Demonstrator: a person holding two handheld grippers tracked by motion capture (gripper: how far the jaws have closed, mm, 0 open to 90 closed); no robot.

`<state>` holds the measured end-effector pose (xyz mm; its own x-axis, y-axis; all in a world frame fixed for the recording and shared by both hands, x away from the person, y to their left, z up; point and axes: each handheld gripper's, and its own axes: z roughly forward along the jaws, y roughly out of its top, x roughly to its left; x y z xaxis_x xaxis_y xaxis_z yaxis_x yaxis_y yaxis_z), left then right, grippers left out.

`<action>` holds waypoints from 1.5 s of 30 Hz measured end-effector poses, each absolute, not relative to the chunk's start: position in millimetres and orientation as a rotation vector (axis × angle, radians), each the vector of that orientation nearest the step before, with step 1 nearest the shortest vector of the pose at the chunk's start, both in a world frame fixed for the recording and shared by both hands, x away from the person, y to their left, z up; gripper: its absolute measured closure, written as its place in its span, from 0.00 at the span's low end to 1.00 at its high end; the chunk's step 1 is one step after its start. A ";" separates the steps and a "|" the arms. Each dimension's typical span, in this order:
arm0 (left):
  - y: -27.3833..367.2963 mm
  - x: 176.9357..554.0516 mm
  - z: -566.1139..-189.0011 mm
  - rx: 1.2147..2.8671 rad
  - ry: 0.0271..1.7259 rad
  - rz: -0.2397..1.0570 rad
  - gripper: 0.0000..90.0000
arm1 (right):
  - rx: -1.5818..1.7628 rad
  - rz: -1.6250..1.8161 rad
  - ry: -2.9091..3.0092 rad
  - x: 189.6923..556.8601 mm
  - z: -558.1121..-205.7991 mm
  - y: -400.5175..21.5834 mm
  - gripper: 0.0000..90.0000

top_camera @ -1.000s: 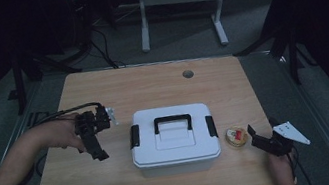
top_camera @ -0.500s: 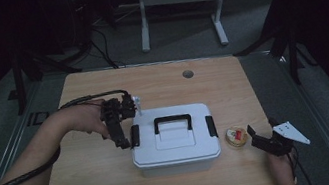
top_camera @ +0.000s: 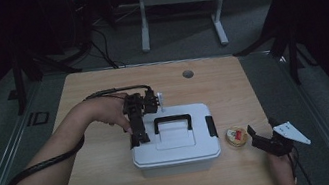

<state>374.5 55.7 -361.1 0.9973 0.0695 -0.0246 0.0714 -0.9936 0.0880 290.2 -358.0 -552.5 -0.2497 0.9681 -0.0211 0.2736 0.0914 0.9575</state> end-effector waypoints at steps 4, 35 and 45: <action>46.5 375.7 -363.7 3.053 0.066 -0.007 0.06 | 1.249 1.198 1.637 290.2 -552.5 -358.2 0.13; 13.2 378.8 -370.6 3.142 0.048 -0.112 0.92 | 1.245 1.201 1.647 290.0 -552.4 -358.3 0.13; 12.3 378.8 -369.4 3.148 0.070 -0.123 0.93 | 1.251 1.206 1.644 290.0 -552.5 -358.6 0.13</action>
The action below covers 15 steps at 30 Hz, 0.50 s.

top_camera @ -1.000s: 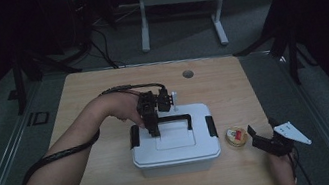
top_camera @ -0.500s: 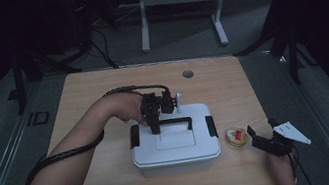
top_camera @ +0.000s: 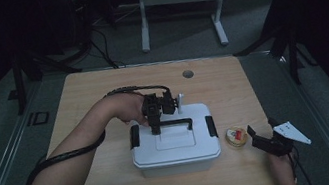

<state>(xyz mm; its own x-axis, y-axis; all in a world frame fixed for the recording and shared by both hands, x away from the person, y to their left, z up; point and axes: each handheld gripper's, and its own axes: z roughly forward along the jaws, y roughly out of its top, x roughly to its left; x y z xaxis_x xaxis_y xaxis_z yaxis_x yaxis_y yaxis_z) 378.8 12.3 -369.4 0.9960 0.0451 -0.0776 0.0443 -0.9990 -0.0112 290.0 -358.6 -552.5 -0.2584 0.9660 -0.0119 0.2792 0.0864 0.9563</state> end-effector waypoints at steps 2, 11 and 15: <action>12.0 378.5 -368.9 -3.126 -0.071 0.120 0.93 | 1.251 1.205 1.644 290.1 -552.5 -358.6 0.13; 14.2 378.9 -361.1 -3.156 -0.080 0.124 0.93 | 1.253 1.205 1.645 290.2 -552.5 -358.5 0.13; 15.3 378.4 -354.6 -3.169 -0.076 0.119 0.93 | 1.253 1.204 1.645 290.2 -552.4 -358.5 0.13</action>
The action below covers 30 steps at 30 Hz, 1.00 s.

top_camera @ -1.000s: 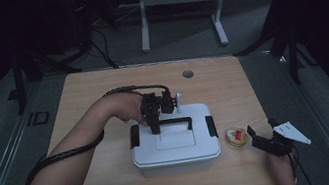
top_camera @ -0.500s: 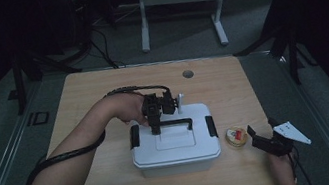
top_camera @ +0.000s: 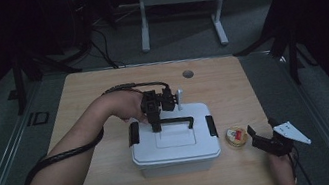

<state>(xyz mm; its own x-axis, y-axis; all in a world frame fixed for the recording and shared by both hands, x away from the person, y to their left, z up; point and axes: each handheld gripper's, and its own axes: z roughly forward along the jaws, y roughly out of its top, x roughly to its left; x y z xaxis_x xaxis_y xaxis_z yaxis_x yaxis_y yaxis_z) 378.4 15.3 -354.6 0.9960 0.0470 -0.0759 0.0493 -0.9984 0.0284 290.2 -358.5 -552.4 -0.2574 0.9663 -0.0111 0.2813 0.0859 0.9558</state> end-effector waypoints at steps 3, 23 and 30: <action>16.6 378.4 -349.5 3.098 0.061 -0.107 0.93 | 1.253 1.204 1.646 290.3 -552.4 -358.6 0.13; 52.5 376.7 -313.6 3.049 0.148 -0.006 0.93 | 1.252 1.200 1.646 290.5 -552.5 -358.6 0.13; 76.2 375.0 -301.9 3.019 0.192 0.024 0.93 | 1.254 1.195 1.646 290.7 -552.4 -358.3 0.13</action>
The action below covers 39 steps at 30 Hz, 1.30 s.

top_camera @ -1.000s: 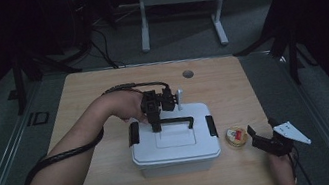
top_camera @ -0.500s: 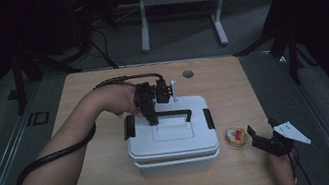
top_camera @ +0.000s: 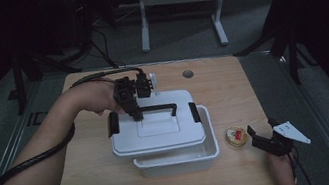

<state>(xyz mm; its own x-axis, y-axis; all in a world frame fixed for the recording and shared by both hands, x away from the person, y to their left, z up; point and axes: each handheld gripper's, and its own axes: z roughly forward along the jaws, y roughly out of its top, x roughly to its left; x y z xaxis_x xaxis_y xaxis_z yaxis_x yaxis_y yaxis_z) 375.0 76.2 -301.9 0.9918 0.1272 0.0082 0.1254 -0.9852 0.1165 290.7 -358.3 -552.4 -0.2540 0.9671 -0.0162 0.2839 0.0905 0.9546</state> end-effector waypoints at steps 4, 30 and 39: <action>92.7 374.6 -296.4 3.013 0.236 0.036 0.93 | 1.255 1.194 1.644 290.7 -552.4 -358.4 0.13; 235.3 359.0 -293.7 2.908 0.663 0.099 0.93 | 1.254 1.170 1.649 291.4 -552.4 -356.5 0.13; 273.8 350.5 -309.5 2.873 0.785 0.094 0.93 | 1.255 1.165 1.645 291.3 -552.4 -355.6 0.13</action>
<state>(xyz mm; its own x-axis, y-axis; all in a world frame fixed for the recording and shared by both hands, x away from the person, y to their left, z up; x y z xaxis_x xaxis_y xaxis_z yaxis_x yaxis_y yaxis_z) 350.5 273.8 -309.5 0.8602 0.5097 0.0182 0.4994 -0.8490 0.1723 291.3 -355.6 -552.4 -0.2395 0.9703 -0.0346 0.2896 0.1054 0.9513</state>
